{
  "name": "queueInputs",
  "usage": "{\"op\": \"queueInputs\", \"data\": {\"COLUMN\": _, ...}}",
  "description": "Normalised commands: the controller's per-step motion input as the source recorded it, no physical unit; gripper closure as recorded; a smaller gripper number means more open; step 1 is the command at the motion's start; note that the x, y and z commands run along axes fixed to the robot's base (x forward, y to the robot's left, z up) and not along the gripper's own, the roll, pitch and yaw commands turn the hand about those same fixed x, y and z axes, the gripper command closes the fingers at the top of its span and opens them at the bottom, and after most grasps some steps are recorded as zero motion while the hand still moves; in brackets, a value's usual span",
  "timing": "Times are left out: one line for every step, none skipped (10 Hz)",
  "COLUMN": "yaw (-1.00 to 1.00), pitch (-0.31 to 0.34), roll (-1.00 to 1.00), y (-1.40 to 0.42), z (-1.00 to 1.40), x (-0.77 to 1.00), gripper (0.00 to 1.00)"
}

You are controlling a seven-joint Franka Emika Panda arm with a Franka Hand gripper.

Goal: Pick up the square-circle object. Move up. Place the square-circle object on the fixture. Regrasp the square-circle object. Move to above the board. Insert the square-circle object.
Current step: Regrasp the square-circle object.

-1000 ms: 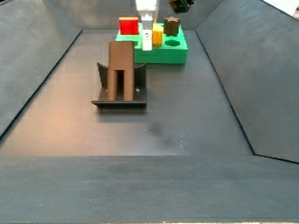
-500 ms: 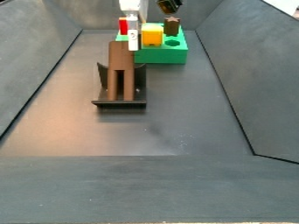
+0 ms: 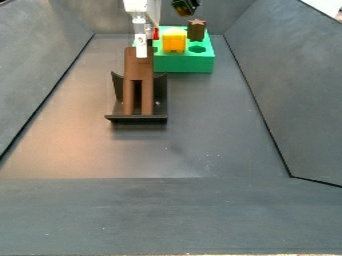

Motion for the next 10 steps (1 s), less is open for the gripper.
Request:
{"op": "queueInputs", "data": {"yaw": 0.06, "pitch": 0.212, "roll": -0.02, "y": -0.01, "z": 0.00, "x": 0.31, "gripper": 0.00}}
{"op": "queueInputs", "data": {"yaw": 0.06, "pitch": 0.216, "roll": -0.02, "y": -0.01, "z": 0.00, "x": 0.25, "gripper": 0.00}}
{"op": "queueInputs", "data": {"yaw": 0.06, "pitch": 0.217, "roll": -0.03, "y": -0.02, "z": 0.00, "x": 0.20, "gripper": 0.00}}
{"op": "queueInputs", "data": {"yaw": 0.06, "pitch": 0.219, "roll": -0.03, "y": -0.01, "z": 0.00, "x": 0.14, "gripper": 0.00}}
{"op": "queueInputs", "data": {"yaw": 0.06, "pitch": 0.223, "roll": -0.03, "y": -0.01, "z": 0.00, "x": 0.09, "gripper": 0.00}}
{"op": "queueInputs", "data": {"yaw": 0.06, "pitch": 0.213, "roll": -0.03, "y": -0.01, "z": 0.01, "x": 0.07, "gripper": 0.00}}
{"op": "queueInputs", "data": {"yaw": 0.07, "pitch": 0.210, "roll": -0.03, "y": -0.01, "z": 0.01, "x": 0.07, "gripper": 0.00}}
{"op": "queueInputs", "data": {"yaw": 0.07, "pitch": 0.207, "roll": -0.03, "y": -0.01, "z": 0.01, "x": 0.07, "gripper": 0.00}}
{"op": "queueInputs", "data": {"yaw": 0.07, "pitch": 0.205, "roll": -0.03, "y": -0.01, "z": 0.01, "x": 0.07, "gripper": 0.00}}
{"op": "queueInputs", "data": {"yaw": 0.07, "pitch": 0.204, "roll": -0.03, "y": -0.01, "z": 0.01, "x": 0.07, "gripper": 0.00}}
